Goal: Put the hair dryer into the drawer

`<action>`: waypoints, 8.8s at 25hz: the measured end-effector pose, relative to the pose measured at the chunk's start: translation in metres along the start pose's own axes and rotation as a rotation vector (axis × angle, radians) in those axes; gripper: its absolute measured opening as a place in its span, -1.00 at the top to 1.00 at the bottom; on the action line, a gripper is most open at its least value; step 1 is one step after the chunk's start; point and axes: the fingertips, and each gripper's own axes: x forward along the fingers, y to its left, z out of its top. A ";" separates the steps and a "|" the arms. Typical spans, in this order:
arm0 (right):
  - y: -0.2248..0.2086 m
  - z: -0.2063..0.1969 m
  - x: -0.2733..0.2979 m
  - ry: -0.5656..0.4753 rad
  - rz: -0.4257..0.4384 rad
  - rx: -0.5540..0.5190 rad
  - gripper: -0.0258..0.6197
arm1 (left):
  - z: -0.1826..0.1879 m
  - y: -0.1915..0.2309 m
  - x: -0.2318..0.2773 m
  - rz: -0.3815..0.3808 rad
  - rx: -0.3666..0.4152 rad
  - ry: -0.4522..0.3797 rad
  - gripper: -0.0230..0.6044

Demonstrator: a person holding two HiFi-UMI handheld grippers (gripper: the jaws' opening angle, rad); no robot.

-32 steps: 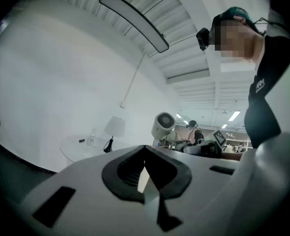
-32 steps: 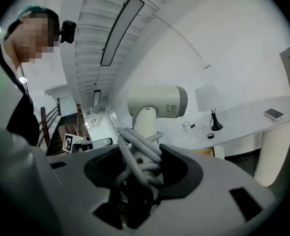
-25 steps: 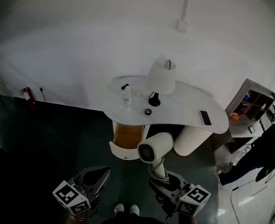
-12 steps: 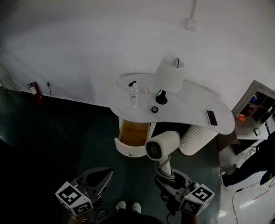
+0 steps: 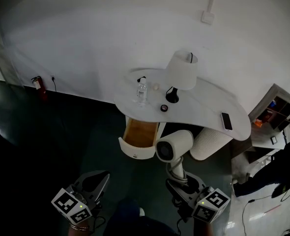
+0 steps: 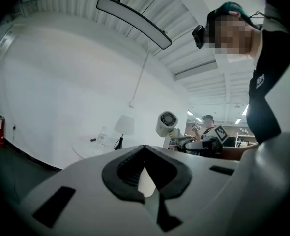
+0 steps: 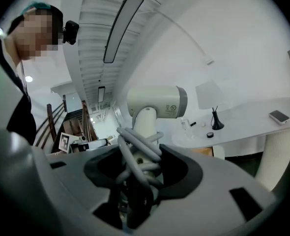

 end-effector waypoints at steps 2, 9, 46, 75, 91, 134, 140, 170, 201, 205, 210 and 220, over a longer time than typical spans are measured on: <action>-0.009 -0.002 -0.002 0.013 -0.002 0.005 0.24 | -0.003 -0.001 0.005 0.011 -0.009 0.001 0.90; -0.037 0.001 0.008 0.041 -0.007 0.016 0.24 | -0.003 0.004 0.035 -0.002 -0.015 0.025 0.90; -0.111 0.001 0.179 0.335 -0.077 0.034 0.24 | 0.027 0.171 0.187 -0.311 -0.083 0.170 0.90; -0.124 -0.080 0.196 0.708 -0.028 0.072 0.24 | -0.031 0.211 0.216 -0.349 -0.124 0.338 0.90; -0.172 -0.121 0.197 1.045 0.055 0.022 0.24 | -0.079 0.205 0.240 -0.212 -0.156 0.423 0.90; -0.242 -0.181 0.296 1.165 -0.076 0.303 0.24 | -0.149 0.272 0.299 -0.159 -0.294 0.577 0.90; -0.250 -0.197 0.311 1.178 -0.140 0.258 0.24 | -0.159 0.286 0.293 -0.189 -0.314 0.603 0.90; -0.297 -0.222 0.380 0.794 -0.452 0.521 0.24 | -0.179 0.321 0.290 -0.209 -0.422 0.620 0.90; -0.316 -0.258 0.408 0.708 -0.524 0.580 0.24 | -0.190 0.341 0.285 -0.180 -0.469 0.632 0.90; -0.316 -0.261 0.410 0.695 -0.521 0.578 0.24 | -0.192 0.339 0.282 -0.186 -0.473 0.636 0.90; -0.313 -0.270 0.410 0.727 -0.519 0.546 0.23 | -0.192 0.339 0.280 -0.185 -0.474 0.640 0.90; -0.312 -0.277 0.414 0.798 -0.547 0.485 0.23 | -0.188 0.340 0.281 -0.197 -0.457 0.647 0.90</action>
